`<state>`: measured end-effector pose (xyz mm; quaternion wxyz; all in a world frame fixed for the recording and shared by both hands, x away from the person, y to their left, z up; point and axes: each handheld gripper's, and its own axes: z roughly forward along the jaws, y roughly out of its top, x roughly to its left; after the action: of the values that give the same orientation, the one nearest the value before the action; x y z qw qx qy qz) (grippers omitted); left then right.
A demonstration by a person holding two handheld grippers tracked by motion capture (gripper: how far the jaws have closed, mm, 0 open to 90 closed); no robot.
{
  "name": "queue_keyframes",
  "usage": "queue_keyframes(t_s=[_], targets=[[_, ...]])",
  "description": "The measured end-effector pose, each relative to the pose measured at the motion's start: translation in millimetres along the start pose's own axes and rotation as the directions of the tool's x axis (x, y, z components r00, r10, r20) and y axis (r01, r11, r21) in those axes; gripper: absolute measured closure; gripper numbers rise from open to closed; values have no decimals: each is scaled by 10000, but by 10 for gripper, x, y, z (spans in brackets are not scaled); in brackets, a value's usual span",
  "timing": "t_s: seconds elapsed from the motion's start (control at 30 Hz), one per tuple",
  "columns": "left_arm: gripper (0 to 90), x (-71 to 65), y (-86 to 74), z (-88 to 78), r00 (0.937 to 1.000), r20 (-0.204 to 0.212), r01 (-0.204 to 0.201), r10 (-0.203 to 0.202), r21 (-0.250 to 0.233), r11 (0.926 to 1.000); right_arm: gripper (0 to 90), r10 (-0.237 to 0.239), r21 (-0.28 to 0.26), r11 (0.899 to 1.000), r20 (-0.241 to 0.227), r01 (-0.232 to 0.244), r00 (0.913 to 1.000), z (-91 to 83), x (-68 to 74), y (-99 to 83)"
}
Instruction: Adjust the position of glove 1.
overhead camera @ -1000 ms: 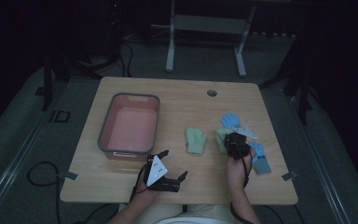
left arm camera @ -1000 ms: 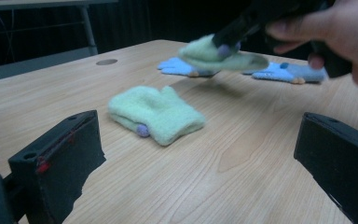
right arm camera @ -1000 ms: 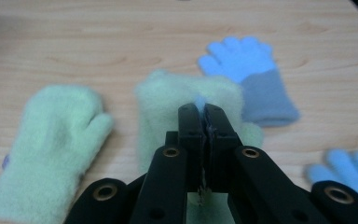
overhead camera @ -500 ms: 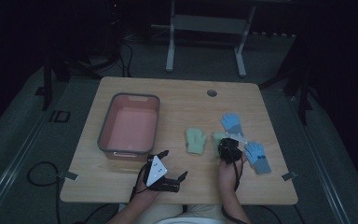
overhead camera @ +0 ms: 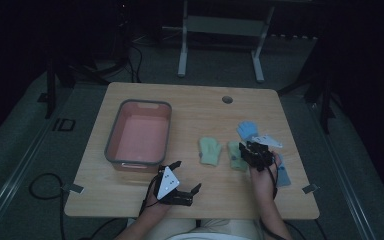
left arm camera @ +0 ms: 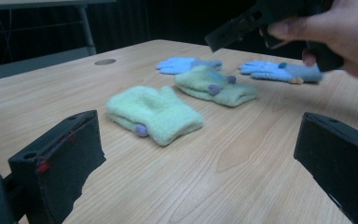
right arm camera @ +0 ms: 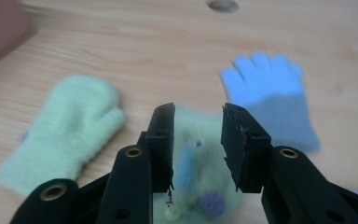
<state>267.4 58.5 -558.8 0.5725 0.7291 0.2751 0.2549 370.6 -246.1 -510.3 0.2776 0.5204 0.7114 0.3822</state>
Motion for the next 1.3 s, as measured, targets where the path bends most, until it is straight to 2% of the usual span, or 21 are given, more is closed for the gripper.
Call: queue_keyframes(t_s=[0.03, 0.1, 0.13, 0.2, 0.27, 0.33, 0.37, 0.4, 0.5, 0.67, 0.73, 0.83, 0.93, 1.07, 1.17, 1.2, 1.3], targets=[[8, 1, 0, 0, 10000, 1, -8, 8, 10, 10000, 658, -283, 121, 9995, -127, 284, 9995, -7, -36, 23], [8, 1, 0, 0, 10000, 3, 8, -8, 8, 10000, 652, -424, 238, 9987, -1066, 452, 9934, -11, -124, 50], [8, 2, 0, 0, 10000, 7, 10, -10, 5, 10000, 649, -662, 352, 9969, -1074, 704, 9920, -13, -154, 53], [8, 1, 0, -1, 10000, 0, 10, -10, -6, 10000, 639, -1078, 520, 9918, -1469, 1165, 9833, 0, -221, 52], [8, 0, -1, -1, 10000, 0, 1, -1, -8, 10000, 647, -1120, 549, 9910, -1640, 1224, 9801, 6, -261, 50], [8, 0, -1, -2, 10000, -5, -2, 2, -23, 10000, 647, -1432, 631, 9852, -2056, 1591, 9681, 25, -331, 44], [8, -1, -2, 0, 10000, -9, 33, -33, -49, 10000, 644, -1783, 700, 9773, -2377, 1999, 9548, 42, -380, 32], [8, 2, -2, -2, 10000, -8, 26, -26, -31, 10000, 639, -1879, 714, 9746, -2550, 2123, 9485, 53, -402, 25], [8, 2, -1, -1, 10000, -10, 31, -31, -26, 10000, 637, -2044, 938, 9664, -2832, 2391, 9370, 89, -438, 10], [8, 2, -2, -2, 10000, -33, 36, -36, -36, 10000, 612, -2007, 1001, 9654, -3045, 2408, 9311, 162, -427, -1], [8, 2, -2, -2, 10000, -40, 42, -42, -34, 10000, 605, -1961, 985, 9666, -3090, 2364, 9306, 181, -415, -10], [8, 0, -2, -3, 10000, -50, 44, -45, -51, 10000, 602, -1857, 1021, 9689, -3027, 2256, 9348, 259, -348, -94], [8, -2, -4, -3, 10000, -45, 56, -56, -81, 10000, 618, -2023, 1296, 9612, -2694, 2436, 9416, 323, -294, -194], [8, -2, -2, -3, 10000, -34, 18, -18, -42, 10000, 672, -1746, 1089, 9731, -2253, 2028, 9585, 312, -257, -276], [8, -4, -1, -2, 10000, -32, -16, 16, -19, 10000, 710, -1843, 1058, 9723, -2018, 2084, 9619, 306, -217, -290], [8, -4, -1, -2, 10000, -34, -24, 24, -13, 10000, 778, -1837, 1093, 9727, -1776, 2048, 9668, 303, -179, -291], [8, -4, -1, -2, 10000, -43, -13, 13, -20, 10000, 840, -1986, 1082, 9708, -1373, 2139, 9704, 293, -110, -297]])
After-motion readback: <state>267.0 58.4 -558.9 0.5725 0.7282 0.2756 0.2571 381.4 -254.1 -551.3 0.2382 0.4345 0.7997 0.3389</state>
